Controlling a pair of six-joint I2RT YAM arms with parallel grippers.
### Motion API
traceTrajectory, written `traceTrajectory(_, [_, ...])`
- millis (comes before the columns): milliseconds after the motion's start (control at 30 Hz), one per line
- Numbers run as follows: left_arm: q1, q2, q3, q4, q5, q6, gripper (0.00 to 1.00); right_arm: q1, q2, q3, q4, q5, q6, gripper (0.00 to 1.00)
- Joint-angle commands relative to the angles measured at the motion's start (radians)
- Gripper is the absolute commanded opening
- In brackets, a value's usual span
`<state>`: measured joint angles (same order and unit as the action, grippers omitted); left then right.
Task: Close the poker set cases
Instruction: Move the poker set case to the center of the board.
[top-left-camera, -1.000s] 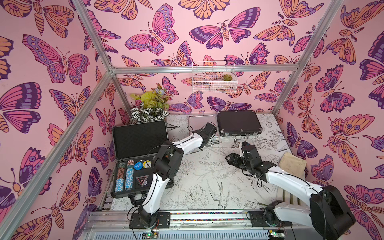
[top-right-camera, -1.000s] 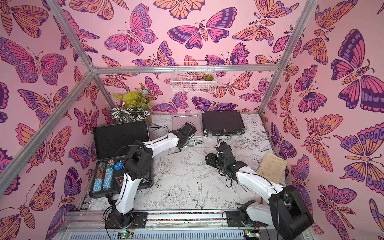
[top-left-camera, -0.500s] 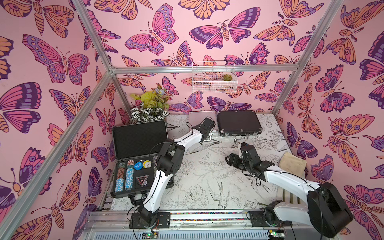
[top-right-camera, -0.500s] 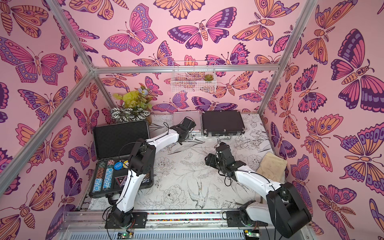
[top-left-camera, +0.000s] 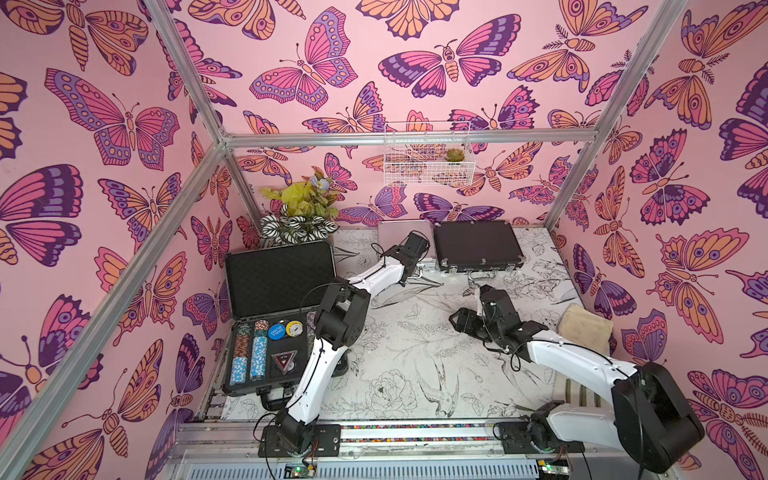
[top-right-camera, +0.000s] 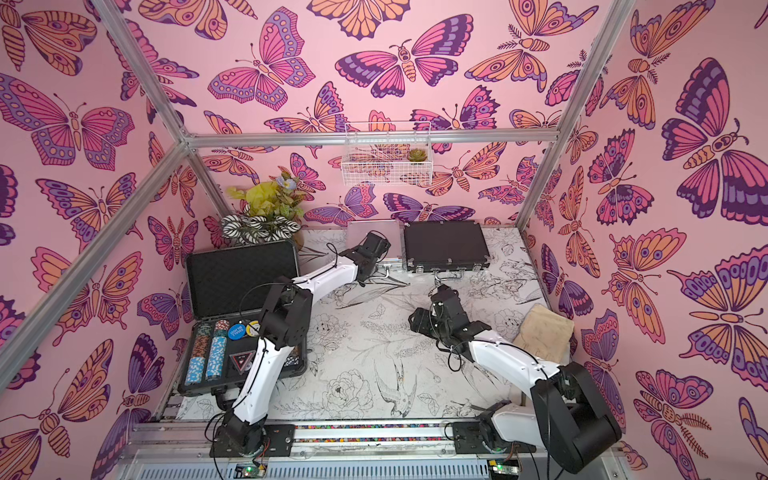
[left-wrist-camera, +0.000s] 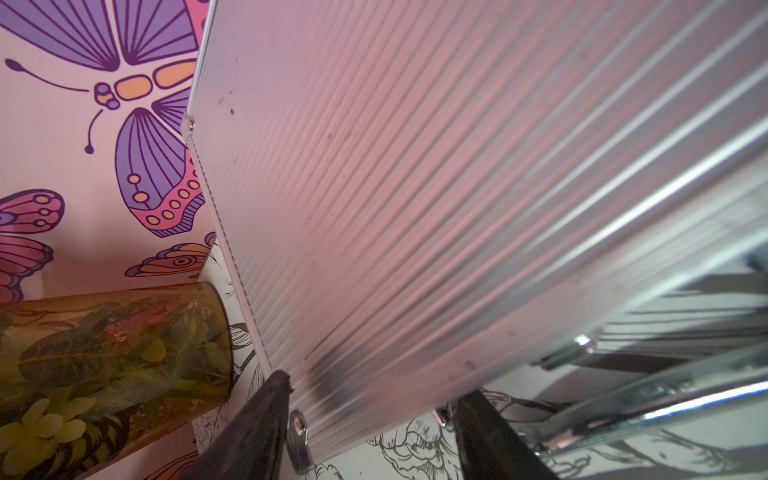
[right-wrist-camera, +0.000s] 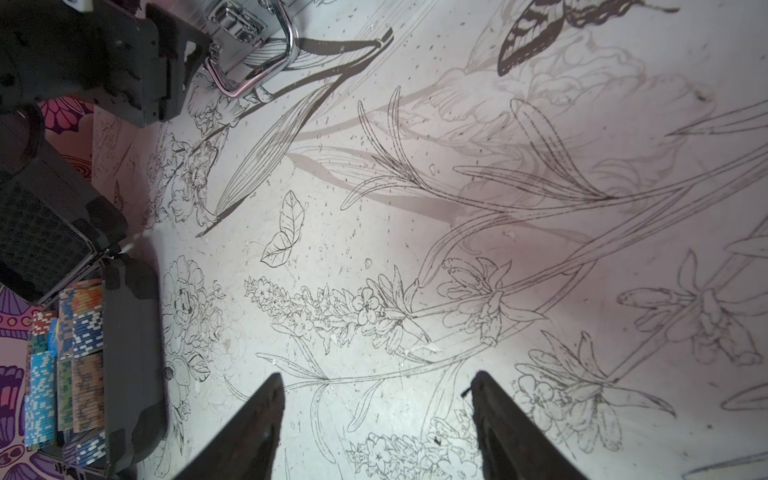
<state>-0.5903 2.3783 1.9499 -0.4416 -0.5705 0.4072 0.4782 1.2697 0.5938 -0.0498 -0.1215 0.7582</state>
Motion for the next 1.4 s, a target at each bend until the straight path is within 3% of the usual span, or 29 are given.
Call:
traceTrajectory(0, [0.009,-0.107,-0.076,-0.004,0.058,-0.119,0.66,-0.006,-0.014,0.029,-0.019,-0.015,-0.013,0.72])
traceTrajectory(167, [0.006,-0.301,-0.209,-0.008,0.105,-0.285,0.67,-0.006,-0.024,0.02,-0.012,-0.023,-0.01,0.72])
traceTrajectory(400, [0.009,-0.519,-0.417,-0.224,0.024,-0.819,0.61,-0.006,-0.035,0.003,0.015,-0.04,0.002,0.72])
traceTrajectory(500, [0.007,-0.599,-0.545,-0.236,0.044,-0.95,0.54,-0.002,-0.025,-0.006,0.041,-0.056,0.01,0.71])
traceTrajectory(700, [0.005,-0.682,-0.646,-0.336,0.0,-1.05,0.49,0.04,0.019,0.002,0.074,-0.057,0.016,0.7])
traceTrajectory(1000, [0.009,-0.682,-0.742,-0.425,-0.048,-1.177,0.44,0.111,0.079,0.013,0.133,-0.044,0.043,0.69])
traceTrajectory(1367, [0.094,-0.636,-0.752,-0.322,-0.034,-1.121,0.41,0.135,0.081,0.003,0.15,-0.038,0.056,0.69])
